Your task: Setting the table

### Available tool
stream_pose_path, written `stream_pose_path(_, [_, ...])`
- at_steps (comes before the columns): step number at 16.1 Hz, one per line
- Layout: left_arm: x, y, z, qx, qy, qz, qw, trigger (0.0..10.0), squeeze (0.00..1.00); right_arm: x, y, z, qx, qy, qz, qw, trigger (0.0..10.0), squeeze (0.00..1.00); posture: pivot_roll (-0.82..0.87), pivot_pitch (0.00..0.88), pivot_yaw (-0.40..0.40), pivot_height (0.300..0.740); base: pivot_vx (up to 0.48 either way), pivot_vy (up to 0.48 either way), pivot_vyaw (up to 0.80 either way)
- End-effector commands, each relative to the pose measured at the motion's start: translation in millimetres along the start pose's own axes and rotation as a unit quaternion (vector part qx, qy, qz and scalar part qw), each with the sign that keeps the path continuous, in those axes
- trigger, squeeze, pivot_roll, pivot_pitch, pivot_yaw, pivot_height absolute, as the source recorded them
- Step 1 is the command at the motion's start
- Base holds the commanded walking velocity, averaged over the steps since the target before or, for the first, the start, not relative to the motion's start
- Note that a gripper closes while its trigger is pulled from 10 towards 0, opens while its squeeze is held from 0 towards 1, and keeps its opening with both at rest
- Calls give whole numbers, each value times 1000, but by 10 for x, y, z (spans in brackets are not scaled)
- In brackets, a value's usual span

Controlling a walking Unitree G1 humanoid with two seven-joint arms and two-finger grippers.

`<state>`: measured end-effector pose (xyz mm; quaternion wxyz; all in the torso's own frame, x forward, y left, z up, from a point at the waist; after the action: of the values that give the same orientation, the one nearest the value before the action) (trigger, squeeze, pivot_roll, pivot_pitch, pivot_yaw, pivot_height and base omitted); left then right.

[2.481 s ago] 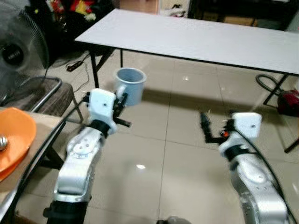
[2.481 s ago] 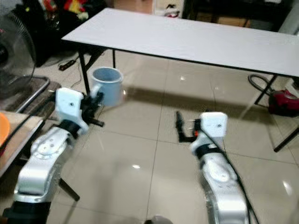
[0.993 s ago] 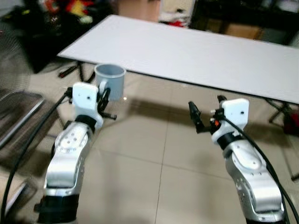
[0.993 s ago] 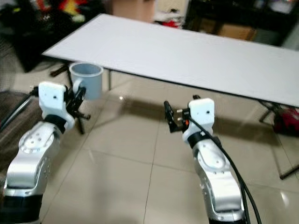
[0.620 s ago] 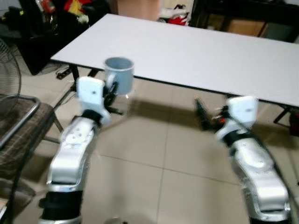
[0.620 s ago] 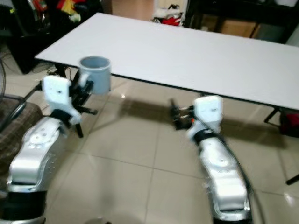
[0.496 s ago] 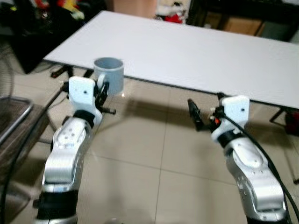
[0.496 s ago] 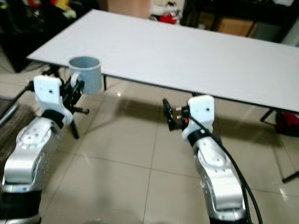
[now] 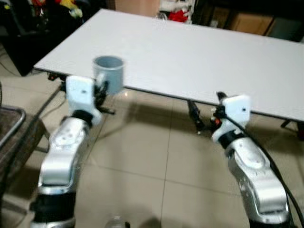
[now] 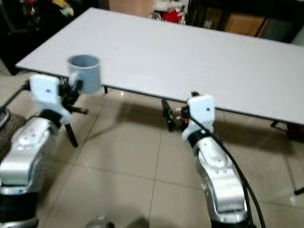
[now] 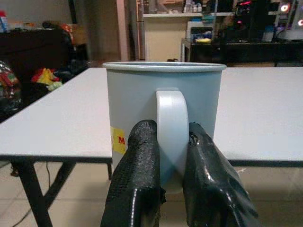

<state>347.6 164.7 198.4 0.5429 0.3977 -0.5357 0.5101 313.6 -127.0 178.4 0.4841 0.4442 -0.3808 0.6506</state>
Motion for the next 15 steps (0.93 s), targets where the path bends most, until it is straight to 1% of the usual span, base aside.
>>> stream_pose_path(1, [35, -25, 133, -20, 6, 5, 1000, 10000, 0, -19, 27, 97, -13, 6, -5, 1000, 10000, 0, -16, 116, -53, 740, 409, 0, 0])
stream_pose_path(8, [78, -46, 150, -27, 6, 9, 1000, 10000, 0, -31, 31, 83, -9, 14, -1, 1000, 10000, 0, -14, 114, -46, 740, 414, 0, 0])
stream_pose_path(15, [73, -56, 173, -30, 9, 9, 999, 10000, 0, 17, 37, 84, -9, 18, 3, 1000, 10000, 0, -21, 110, -46, 740, 412, 0, 0])
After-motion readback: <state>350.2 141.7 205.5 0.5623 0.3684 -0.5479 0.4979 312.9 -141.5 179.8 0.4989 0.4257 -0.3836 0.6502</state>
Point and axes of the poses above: a point about 5 cm out from each wrist's last joint towards the gripper, its own y axis pointing back from the gripper into the wrist, its own x axis along the axis of the wrist's last joint, z = x × y, the point moved 5 cm from there along -y, pointing out of the wrist towards the gripper, and after that the axes turned 13 degrees about y, right-handed, at the moved point
